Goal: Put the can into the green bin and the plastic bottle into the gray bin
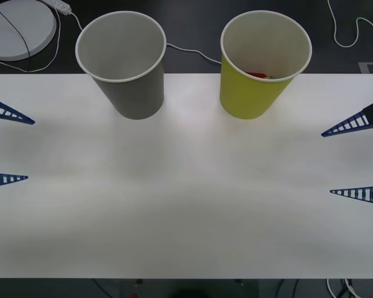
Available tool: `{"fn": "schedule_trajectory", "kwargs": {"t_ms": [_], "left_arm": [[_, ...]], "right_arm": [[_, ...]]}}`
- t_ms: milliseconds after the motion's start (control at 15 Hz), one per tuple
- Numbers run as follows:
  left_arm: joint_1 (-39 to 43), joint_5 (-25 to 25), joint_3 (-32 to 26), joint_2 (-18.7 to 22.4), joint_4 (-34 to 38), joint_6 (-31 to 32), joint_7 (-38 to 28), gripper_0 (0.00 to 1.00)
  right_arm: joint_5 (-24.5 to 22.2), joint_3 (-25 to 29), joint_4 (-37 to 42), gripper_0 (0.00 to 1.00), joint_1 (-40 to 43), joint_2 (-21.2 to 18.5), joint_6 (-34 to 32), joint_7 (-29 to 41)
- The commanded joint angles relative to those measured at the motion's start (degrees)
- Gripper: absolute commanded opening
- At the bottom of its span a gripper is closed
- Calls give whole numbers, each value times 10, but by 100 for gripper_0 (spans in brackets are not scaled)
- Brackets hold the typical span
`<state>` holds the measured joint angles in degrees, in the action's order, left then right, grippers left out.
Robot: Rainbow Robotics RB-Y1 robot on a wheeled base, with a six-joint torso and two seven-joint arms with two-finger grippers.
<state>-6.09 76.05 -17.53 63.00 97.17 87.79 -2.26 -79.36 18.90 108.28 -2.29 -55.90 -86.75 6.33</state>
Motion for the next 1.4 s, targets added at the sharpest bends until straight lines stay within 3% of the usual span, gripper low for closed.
{"fn": "schedule_trajectory", "kwargs": {"t_ms": [67, 667, 1400], "left_arm": [[0, -6, 0, -5, -23, 15, 35, 100], [-8, 58, 0, -24, -20, 22, 53, 100], [-8, 89, 2, -32, -21, 22, 72, 100]], "right_arm": [[0, 0, 0, 100, 0, 0, 0, 0], [0, 0, 0, 100, 0, 0, 0, 0], [0, 0, 0, 100, 0, 0, 0, 0]]}}
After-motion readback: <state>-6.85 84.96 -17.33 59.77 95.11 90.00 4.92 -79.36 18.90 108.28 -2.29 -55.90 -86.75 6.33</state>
